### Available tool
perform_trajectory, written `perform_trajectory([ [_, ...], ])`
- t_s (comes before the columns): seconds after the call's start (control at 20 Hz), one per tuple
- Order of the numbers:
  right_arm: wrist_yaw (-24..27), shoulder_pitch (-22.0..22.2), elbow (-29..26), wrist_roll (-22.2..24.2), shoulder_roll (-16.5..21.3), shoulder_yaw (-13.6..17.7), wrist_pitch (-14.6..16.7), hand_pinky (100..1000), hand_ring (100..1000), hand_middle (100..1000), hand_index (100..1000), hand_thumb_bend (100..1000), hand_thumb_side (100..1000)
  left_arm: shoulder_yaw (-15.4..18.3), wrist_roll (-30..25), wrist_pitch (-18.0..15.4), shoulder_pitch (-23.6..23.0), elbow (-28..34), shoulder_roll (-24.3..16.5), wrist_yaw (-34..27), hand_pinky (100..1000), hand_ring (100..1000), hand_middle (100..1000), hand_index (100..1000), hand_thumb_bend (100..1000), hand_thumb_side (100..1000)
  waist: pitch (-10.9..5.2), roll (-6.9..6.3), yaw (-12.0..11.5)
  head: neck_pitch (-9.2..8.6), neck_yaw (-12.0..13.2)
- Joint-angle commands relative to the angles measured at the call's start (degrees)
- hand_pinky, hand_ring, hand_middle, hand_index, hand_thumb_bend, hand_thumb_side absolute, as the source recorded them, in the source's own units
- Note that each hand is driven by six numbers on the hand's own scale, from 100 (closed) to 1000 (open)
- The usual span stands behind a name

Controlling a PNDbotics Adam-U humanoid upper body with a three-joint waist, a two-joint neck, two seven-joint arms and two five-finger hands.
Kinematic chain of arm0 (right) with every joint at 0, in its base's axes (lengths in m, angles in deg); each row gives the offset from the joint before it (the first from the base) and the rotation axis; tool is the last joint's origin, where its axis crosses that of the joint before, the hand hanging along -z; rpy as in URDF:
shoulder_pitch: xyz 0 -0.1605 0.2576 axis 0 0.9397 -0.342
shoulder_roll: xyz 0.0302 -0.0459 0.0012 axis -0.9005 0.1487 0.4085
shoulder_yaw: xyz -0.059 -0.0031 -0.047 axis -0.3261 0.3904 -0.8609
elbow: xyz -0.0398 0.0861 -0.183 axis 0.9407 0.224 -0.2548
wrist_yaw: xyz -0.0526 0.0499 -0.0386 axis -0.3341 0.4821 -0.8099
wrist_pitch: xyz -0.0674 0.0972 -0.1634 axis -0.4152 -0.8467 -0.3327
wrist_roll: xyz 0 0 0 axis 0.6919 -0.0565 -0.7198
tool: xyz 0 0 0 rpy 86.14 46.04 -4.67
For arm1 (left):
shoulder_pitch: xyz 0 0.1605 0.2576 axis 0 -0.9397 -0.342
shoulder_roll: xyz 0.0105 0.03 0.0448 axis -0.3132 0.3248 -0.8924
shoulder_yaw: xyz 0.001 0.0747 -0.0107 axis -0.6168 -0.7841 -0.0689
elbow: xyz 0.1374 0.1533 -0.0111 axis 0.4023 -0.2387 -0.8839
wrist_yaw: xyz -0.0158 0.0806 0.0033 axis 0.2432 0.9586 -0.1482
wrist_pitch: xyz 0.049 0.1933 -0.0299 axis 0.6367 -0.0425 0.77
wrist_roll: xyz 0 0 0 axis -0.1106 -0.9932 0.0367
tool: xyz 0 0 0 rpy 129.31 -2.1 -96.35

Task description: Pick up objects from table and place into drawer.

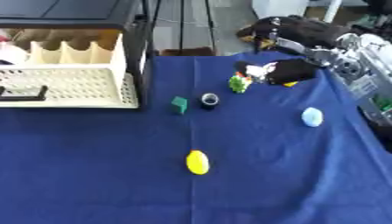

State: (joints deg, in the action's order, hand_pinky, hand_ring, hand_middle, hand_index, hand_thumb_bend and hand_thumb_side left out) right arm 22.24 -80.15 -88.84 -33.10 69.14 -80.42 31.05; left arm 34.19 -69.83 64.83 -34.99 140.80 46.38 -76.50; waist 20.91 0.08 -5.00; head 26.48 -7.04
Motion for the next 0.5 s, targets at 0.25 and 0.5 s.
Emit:
perform_trajectory([
  [0.25,0.4,-2.9,5.0,4.3,-0.8,1.1,-3.6,714,835,391,999,344,907,-0.2,-0.8,0.8,0.8,0.7,0.0,-0.1,608,756,750,885,159,974,-0.91,0.14,-0.2,-1.17,-0.4],
  [0.5,-0.7,-3.4,7.4,5.4,-1.6,1.1,-5.0,385,542,212,988,345,903,-0.2,-1.0,1.3,0.6,0.7,0.3,0.0,598,753,746,870,152,973,-0.54,0.15,-0.6,-1.63,-0.9],
])
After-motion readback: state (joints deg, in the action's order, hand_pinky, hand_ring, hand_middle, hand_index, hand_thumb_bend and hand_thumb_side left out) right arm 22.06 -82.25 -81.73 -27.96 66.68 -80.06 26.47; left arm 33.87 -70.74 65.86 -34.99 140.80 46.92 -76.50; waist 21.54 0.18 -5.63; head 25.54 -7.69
